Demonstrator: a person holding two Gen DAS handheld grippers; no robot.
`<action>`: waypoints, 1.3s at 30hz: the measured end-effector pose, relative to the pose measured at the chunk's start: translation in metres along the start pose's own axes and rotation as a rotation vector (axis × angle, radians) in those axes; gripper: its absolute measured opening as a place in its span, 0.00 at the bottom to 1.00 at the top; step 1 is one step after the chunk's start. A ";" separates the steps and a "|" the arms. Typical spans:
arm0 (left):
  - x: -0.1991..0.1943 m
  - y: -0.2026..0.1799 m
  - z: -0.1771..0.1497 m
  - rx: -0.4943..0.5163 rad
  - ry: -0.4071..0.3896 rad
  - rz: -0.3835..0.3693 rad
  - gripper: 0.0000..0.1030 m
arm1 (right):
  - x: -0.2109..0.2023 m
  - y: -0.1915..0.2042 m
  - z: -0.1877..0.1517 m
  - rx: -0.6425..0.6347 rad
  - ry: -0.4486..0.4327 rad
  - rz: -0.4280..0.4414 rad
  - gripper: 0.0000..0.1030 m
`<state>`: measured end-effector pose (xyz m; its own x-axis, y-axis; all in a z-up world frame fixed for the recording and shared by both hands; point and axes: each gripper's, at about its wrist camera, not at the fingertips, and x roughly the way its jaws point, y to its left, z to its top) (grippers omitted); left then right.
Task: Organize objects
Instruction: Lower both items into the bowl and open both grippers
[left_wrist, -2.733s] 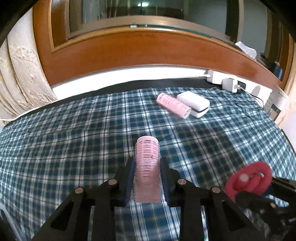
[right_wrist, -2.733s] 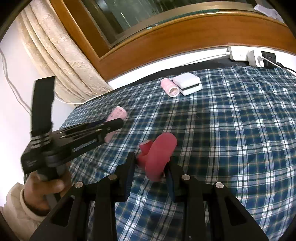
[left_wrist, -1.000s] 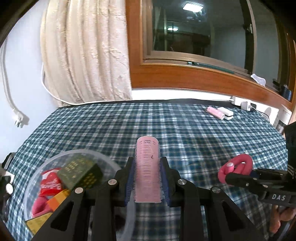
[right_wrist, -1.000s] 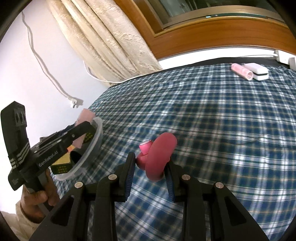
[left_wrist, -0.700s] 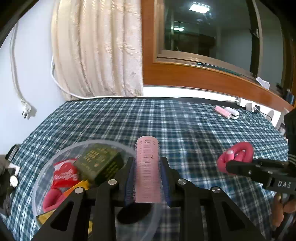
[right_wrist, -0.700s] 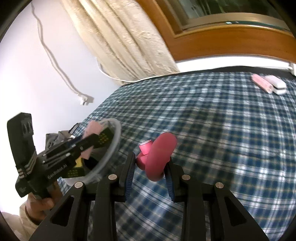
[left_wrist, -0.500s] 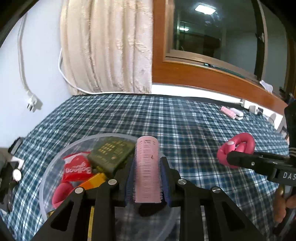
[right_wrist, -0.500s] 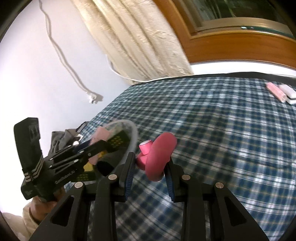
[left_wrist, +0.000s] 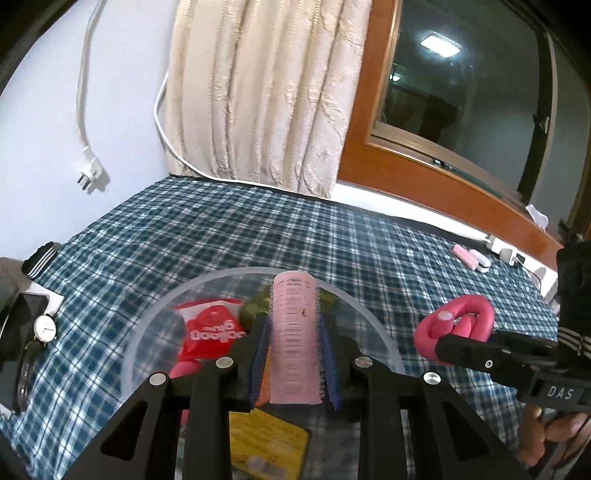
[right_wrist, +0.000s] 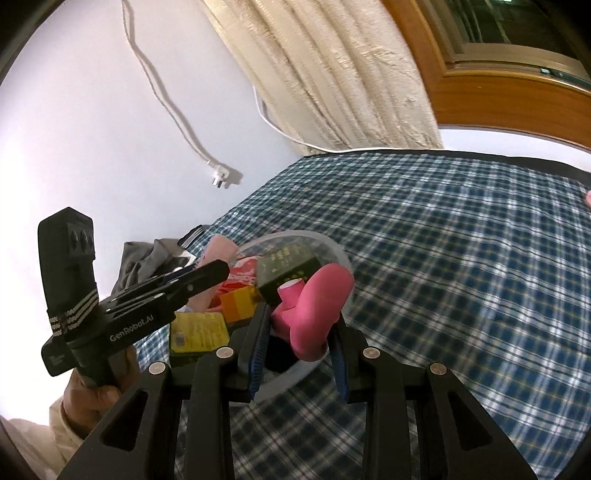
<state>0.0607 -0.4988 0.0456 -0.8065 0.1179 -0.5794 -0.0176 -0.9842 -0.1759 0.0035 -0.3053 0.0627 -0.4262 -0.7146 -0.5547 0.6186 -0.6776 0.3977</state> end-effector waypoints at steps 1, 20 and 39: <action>0.000 0.002 0.000 -0.005 -0.002 0.000 0.28 | 0.002 0.001 0.001 -0.001 0.001 0.003 0.31; -0.003 0.021 -0.002 -0.076 -0.007 0.019 0.62 | 0.030 -0.010 0.014 0.052 0.024 0.038 0.58; 0.003 -0.025 0.001 0.042 -0.013 0.102 0.99 | -0.005 -0.070 -0.016 0.127 0.018 -0.110 0.77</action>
<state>0.0583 -0.4739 0.0488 -0.8131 0.0150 -0.5819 0.0405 -0.9958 -0.0823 -0.0273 -0.2511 0.0264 -0.4743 -0.6323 -0.6126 0.4800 -0.7690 0.4220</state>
